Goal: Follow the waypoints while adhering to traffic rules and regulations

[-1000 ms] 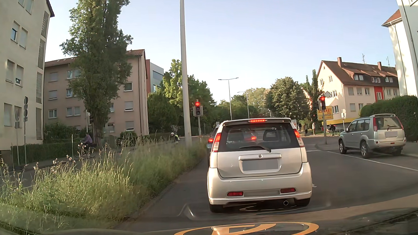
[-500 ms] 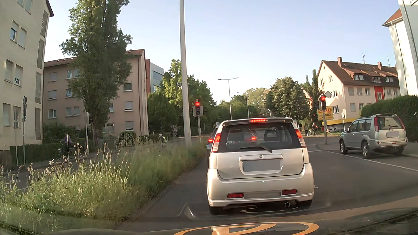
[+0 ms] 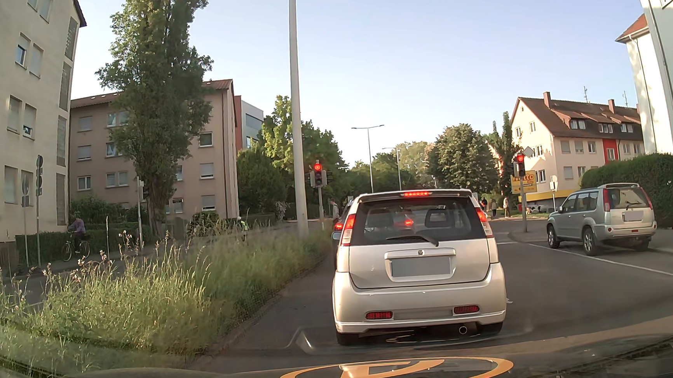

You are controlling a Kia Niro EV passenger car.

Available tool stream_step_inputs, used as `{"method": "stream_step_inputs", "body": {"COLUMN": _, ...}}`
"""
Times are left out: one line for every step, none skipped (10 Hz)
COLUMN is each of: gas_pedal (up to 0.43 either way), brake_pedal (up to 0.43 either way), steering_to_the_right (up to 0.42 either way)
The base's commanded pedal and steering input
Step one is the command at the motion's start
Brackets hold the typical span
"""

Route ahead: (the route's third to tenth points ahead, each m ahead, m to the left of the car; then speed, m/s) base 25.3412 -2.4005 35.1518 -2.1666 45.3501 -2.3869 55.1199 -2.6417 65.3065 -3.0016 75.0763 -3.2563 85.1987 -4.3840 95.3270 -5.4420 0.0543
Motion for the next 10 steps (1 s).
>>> {"method": "stream_step_inputs", "body": {"gas_pedal": 0.0, "brake_pedal": 0.171, "steering_to_the_right": 0.001}}
{"method": "stream_step_inputs", "body": {"gas_pedal": 0.0, "brake_pedal": 0.183, "steering_to_the_right": 0.001}}
{"method": "stream_step_inputs", "body": {"gas_pedal": 0.0, "brake_pedal": 0.189, "steering_to_the_right": 0.001}}
{"method": "stream_step_inputs", "body": {"gas_pedal": 0.0, "brake_pedal": 0.195, "steering_to_the_right": 0.001}}
{"method": "stream_step_inputs", "body": {"gas_pedal": 0.0, "brake_pedal": 0.189, "steering_to_the_right": 0.001}}
{"method": "stream_step_inputs", "body": {"gas_pedal": 0.0, "brake_pedal": 0.195, "steering_to_the_right": 0.001}}
{"method": "stream_step_inputs", "body": {"gas_pedal": 0.0, "brake_pedal": 0.195, "steering_to_the_right": 0.001}}
{"method": "stream_step_inputs", "body": {"gas_pedal": 0.0, "brake_pedal": 0.195, "steering_to_the_right": 0.001}}
{"method": "stream_step_inputs", "body": {"gas_pedal": 0.0, "brake_pedal": 0.195, "steering_to_the_right": 0.001}}
{"method": "stream_step_inputs", "body": {"gas_pedal": 0.0, "brake_pedal": 0.201, "steering_to_the_right": 0.001}}
